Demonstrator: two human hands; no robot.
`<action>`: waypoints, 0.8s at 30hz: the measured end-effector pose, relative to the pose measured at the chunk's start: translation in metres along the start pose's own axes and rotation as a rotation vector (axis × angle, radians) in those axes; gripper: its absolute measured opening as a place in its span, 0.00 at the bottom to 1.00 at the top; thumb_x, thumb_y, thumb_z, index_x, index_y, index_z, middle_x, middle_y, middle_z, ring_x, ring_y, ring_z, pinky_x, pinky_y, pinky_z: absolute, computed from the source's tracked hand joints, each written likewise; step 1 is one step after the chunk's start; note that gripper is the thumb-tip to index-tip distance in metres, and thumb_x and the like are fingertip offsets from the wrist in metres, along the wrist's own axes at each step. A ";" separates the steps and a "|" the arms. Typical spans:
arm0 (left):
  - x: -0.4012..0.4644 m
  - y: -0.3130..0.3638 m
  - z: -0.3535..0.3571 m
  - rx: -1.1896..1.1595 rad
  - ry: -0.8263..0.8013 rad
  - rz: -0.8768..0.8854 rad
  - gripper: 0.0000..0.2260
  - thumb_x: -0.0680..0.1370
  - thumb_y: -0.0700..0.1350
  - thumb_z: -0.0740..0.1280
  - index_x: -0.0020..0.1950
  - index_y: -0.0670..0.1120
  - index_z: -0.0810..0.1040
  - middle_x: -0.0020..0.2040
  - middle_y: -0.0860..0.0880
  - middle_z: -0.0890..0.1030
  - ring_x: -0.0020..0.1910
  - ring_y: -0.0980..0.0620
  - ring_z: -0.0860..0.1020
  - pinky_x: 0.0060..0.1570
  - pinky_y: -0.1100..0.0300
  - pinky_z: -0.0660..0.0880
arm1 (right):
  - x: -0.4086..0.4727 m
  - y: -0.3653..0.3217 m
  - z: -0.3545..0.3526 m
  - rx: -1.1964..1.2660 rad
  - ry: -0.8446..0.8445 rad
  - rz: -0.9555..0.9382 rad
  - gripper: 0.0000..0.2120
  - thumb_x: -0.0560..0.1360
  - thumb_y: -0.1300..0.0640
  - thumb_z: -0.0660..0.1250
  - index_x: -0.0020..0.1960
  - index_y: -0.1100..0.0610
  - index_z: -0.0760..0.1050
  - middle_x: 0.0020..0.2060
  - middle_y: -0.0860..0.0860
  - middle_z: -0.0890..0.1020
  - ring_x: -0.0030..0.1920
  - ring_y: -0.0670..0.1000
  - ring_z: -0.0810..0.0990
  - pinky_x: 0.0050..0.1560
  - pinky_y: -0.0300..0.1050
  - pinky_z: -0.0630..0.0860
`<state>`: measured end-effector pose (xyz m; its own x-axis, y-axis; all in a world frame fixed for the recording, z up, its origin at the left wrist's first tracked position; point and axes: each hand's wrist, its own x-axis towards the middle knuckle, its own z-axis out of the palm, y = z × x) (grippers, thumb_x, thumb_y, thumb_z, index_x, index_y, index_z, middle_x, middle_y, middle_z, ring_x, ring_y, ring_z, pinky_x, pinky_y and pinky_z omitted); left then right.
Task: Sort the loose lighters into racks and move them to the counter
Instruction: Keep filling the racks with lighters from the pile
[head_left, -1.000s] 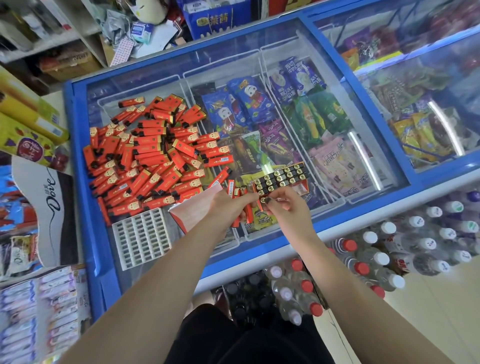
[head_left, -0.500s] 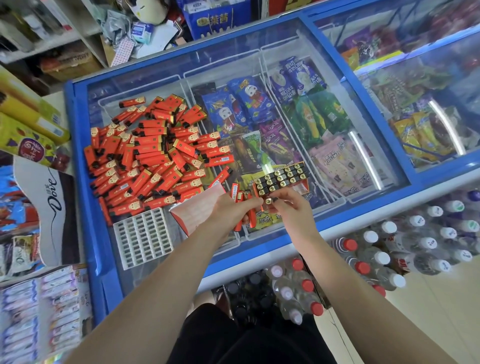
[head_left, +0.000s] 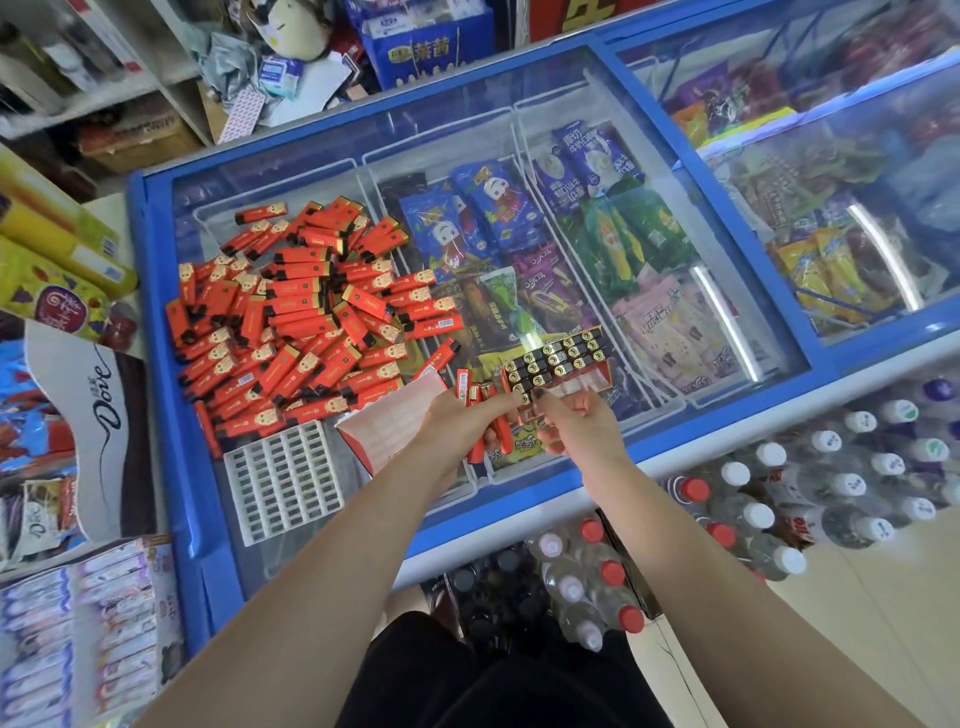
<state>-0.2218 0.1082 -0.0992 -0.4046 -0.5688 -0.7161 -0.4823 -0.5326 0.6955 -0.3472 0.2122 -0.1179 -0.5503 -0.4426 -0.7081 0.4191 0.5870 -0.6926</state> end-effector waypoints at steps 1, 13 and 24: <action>-0.001 0.001 0.001 -0.023 -0.007 -0.003 0.12 0.78 0.48 0.76 0.47 0.38 0.86 0.39 0.44 0.84 0.29 0.54 0.75 0.41 0.57 0.77 | -0.002 0.000 -0.001 0.016 -0.003 -0.001 0.17 0.78 0.49 0.71 0.59 0.59 0.73 0.46 0.55 0.84 0.37 0.48 0.81 0.40 0.44 0.78; 0.002 -0.001 0.012 -0.062 -0.058 -0.043 0.18 0.76 0.51 0.78 0.52 0.35 0.86 0.36 0.42 0.81 0.30 0.52 0.76 0.46 0.51 0.75 | -0.029 0.000 -0.014 -0.024 -0.288 -0.205 0.10 0.74 0.71 0.73 0.49 0.63 0.72 0.40 0.52 0.82 0.37 0.46 0.80 0.40 0.38 0.78; 0.008 0.001 0.011 0.001 0.015 0.011 0.17 0.79 0.53 0.73 0.55 0.38 0.82 0.33 0.47 0.79 0.27 0.53 0.75 0.41 0.53 0.76 | -0.022 -0.005 -0.042 0.171 -0.386 -0.125 0.29 0.75 0.76 0.67 0.69 0.52 0.75 0.47 0.57 0.82 0.51 0.63 0.87 0.53 0.53 0.84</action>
<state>-0.2343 0.1105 -0.1051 -0.3984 -0.5835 -0.7077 -0.4788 -0.5258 0.7031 -0.3673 0.2473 -0.0932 -0.3078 -0.7431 -0.5942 0.4976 0.4066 -0.7662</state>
